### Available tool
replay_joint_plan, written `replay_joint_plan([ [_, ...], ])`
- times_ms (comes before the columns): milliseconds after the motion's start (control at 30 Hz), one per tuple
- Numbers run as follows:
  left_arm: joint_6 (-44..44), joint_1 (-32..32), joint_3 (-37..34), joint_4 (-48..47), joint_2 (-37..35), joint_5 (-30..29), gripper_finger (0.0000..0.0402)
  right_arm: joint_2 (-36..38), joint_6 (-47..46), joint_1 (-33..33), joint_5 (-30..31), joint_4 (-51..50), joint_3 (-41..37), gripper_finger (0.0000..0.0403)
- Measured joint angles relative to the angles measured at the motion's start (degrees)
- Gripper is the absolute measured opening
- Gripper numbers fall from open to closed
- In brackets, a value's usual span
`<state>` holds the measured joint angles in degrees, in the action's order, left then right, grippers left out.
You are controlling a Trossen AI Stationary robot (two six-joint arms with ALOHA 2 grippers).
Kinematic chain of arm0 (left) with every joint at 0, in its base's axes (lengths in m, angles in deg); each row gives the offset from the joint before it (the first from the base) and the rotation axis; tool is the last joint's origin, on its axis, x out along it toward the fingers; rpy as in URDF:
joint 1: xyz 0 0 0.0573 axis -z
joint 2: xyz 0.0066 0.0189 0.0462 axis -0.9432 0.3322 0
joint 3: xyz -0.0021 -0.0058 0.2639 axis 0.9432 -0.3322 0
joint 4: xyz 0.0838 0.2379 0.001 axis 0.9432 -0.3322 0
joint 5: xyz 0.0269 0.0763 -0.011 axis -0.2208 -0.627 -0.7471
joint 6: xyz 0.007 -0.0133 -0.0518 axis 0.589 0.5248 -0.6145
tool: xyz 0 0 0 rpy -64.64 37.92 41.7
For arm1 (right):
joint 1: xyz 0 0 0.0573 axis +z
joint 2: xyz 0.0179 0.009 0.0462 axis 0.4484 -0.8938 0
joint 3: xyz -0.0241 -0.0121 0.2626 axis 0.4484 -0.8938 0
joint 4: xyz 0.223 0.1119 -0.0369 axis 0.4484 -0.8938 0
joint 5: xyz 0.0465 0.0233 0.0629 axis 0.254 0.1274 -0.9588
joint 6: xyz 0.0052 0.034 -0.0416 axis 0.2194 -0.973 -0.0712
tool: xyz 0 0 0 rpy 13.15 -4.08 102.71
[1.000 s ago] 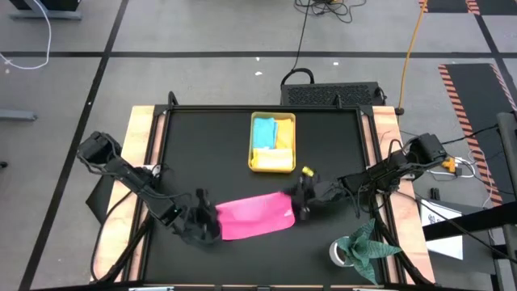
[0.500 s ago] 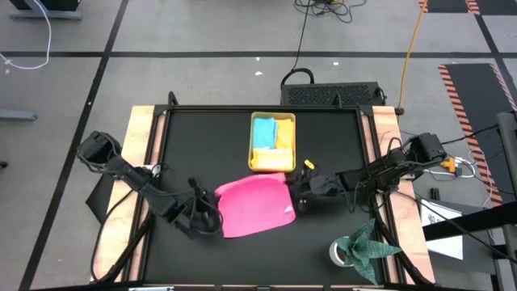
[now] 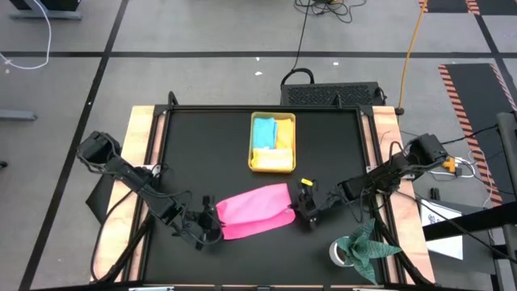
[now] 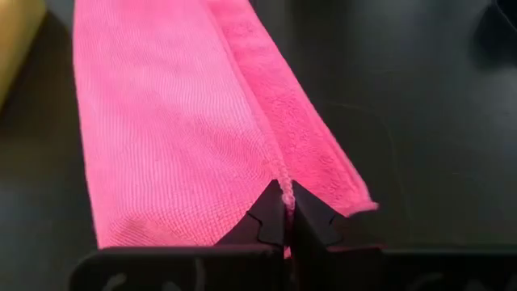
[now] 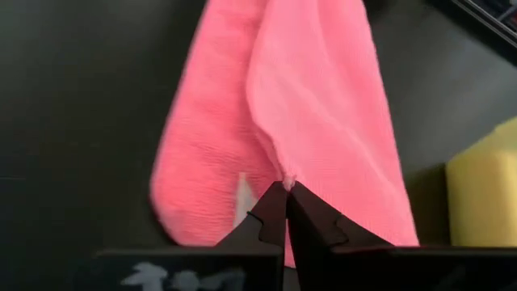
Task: Fold microfiber towels
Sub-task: Fold the pink towel
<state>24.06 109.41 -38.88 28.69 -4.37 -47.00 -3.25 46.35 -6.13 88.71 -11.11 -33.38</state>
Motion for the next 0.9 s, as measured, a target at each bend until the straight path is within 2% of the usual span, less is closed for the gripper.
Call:
replay_joint_plan([
  [267, -1.4, 0.0, 0.0, 2.6, 0.0, 3.6, 0.0004, 0.0, -0.6, 2.9, -0.2, -0.1, 0.0, 0.0000],
  [467, -1.3, 0.1, 0.0, 4.8, 1.8, 3.9, 0.0013, -0.2, -4.6, 2.7, -9.0, -0.1, 0.0, 0.0000],
  [633, -1.2, 0.2, 0.0, 7.9, 6.7, 7.4, 0.0004, -0.4, -4.8, 2.8, -9.0, -1.2, 0.0, 0.0000],
  [800, -2.4, 0.4, 0.0, 8.4, 8.4, 9.4, 0.0033, -0.4, -5.9, 2.6, -9.0, -1.4, 0.0, 0.0002],
  [900, -2.4, 0.5, 0.0, 8.8, 8.3, 9.4, 0.0062, -0.4, -7.0, 2.6, -9.0, -2.6, 0.0, 0.0018],
])
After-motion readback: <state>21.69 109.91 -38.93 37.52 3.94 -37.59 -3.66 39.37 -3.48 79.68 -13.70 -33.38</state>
